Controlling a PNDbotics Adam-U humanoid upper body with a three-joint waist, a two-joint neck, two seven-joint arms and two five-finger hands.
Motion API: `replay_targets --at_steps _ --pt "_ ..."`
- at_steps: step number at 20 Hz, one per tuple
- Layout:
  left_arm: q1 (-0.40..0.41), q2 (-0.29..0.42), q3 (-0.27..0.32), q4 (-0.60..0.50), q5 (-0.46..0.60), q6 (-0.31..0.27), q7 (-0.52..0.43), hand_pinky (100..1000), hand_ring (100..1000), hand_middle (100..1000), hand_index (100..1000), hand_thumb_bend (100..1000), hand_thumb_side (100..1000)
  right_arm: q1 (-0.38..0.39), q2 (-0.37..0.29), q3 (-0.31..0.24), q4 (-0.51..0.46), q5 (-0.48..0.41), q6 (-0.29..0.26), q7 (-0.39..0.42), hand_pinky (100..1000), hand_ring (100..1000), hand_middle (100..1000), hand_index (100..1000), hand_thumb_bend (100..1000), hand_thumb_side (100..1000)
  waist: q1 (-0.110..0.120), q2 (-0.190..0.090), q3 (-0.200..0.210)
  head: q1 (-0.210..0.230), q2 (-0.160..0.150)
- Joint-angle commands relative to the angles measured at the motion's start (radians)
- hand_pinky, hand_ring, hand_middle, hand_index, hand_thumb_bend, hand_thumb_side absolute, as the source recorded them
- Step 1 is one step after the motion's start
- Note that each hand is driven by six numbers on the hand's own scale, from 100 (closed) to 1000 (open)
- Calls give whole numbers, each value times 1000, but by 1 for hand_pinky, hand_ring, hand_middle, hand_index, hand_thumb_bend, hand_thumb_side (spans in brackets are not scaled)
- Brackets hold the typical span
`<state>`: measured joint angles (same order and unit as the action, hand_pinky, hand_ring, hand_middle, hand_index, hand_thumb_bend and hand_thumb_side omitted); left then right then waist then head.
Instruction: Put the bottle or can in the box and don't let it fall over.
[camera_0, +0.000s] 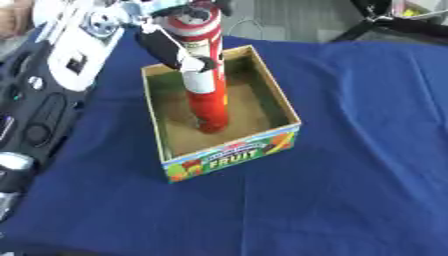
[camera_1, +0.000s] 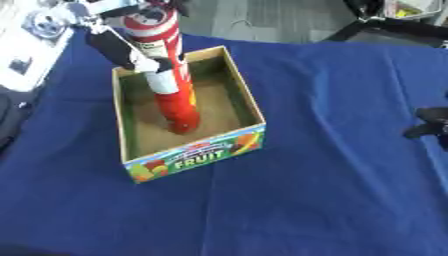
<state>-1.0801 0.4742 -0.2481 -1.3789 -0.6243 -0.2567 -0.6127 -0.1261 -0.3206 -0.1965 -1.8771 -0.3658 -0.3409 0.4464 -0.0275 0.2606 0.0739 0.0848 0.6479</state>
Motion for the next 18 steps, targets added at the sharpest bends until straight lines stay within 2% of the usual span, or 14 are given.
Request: replay_targets --at_steps 1,6,7,8,9,10,11,12,13,14,15,16,17,18 --pt "-19 28 18 -23 5 -1 9 1000 923 875 827 459 630 -3 -14 -6 -16 -3 2 1 1000 638 708 923 100 653 2 -20 2 -3 -5" --pt "-27 35 31 -55 46 13 24 1000 913 870 821 427 598 0 -14 -5 -14 -3 3 3 1000 638 708 924 100 654 2 -25 6 -3 -2" --pt "-27 37 33 -60 53 17 27 986 908 868 818 360 693 1 -14 -5 -14 -3 3 4 1000 638 708 924 100 653 2 -26 7 -3 -2" --pt "-27 40 37 -69 64 21 33 956 900 865 814 389 575 2 -14 -5 -13 -4 3 4 1000 638 708 924 100 653 1 -28 7 -4 0" --pt "-27 43 43 -80 79 28 38 950 898 864 814 385 572 4 -14 -6 -13 -4 3 4 1000 638 708 924 100 653 0 -30 9 -5 1" --pt "-26 48 51 -94 96 36 45 890 888 861 810 346 555 5 -15 -6 -13 -4 2 3 1000 639 709 923 100 652 -1 -32 11 -7 3" --pt "-25 55 62 -111 118 48 54 871 884 860 809 321 550 7 -16 -7 -13 -4 1 3 1000 639 709 923 100 652 -1 -34 14 -10 5" --pt "-23 65 79 -130 148 66 72 753 858 848 800 200 514 7 -17 -8 -13 -5 0 1 1000 639 709 923 100 652 -2 -36 19 -12 8" --pt "-20 77 96 -152 187 90 100 722 853 847 800 195 511 8 -19 -8 -14 -7 -2 0 1000 639 709 923 100 652 -2 -39 22 -14 10" --pt "-16 89 112 -173 229 113 131 629 835 842 801 100 700 9 -20 -9 -14 -8 -3 -2 1000 640 709 922 100 665 -2 -41 26 -16 11" --pt "-8 107 132 -197 281 138 171 598 828 838 801 107 494 10 -21 -11 -15 -10 -4 -4 1000 640 709 922 100 651 -3 -44 31 -19 12" --pt "5 130 153 -228 342 161 221 540 813 829 799 100 478 11 -23 -13 -16 -12 -5 -7 1000 640 709 921 100 651 -3 -47 35 -24 14" --pt "20 151 167 -257 403 180 266 528 810 828 799 100 483 13 -24 -15 -17 -13 -6 -9 1000 640 709 921 100 651 -4 -49 39 -29 15" --pt "37 170 181 -285 468 195 309 485 797 822 796 100 521 14 -24 -16 -17 -14 -7 -12 1000 641 709 921 100 650 -5 -52 44 -35 17"
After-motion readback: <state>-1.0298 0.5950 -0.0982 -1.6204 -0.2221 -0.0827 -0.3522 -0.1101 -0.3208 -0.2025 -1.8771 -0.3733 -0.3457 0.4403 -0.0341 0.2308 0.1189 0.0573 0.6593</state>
